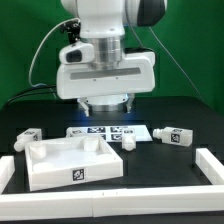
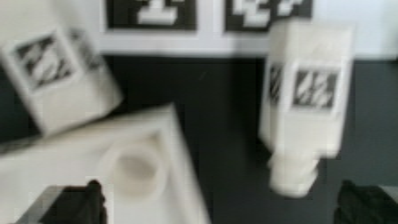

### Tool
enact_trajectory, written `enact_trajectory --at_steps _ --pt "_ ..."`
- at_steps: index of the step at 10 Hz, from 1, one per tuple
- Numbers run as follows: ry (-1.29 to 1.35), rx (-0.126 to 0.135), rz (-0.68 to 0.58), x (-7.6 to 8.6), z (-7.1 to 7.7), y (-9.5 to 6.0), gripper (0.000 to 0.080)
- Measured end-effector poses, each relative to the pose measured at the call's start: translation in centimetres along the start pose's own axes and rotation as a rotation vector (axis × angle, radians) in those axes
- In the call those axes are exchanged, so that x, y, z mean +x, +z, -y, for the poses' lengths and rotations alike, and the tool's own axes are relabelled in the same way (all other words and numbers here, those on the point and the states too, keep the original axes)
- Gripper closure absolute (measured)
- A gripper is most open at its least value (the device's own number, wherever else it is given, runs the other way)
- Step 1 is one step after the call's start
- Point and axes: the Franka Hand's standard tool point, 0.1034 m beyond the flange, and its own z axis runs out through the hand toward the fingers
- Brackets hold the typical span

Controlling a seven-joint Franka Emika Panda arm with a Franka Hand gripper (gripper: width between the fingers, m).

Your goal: Assemble one leg

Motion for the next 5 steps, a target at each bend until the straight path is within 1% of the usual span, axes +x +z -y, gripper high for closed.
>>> enact_trajectory --at_steps 1,2,3,5 --pt "-0.016 -0.005 -0.013 1.7 -0.2 -0.1 0.0150" --pt "-0.028 -0.005 -0.016 3.6 -0.8 -0.3 0.0150" --pt "-0.020 -0.003 -0.029 5.0 -1.0 -0.7 0.0150" --pt "-0.022 -0.003 -0.021 4.4 -0.8 -0.3 0.0150"
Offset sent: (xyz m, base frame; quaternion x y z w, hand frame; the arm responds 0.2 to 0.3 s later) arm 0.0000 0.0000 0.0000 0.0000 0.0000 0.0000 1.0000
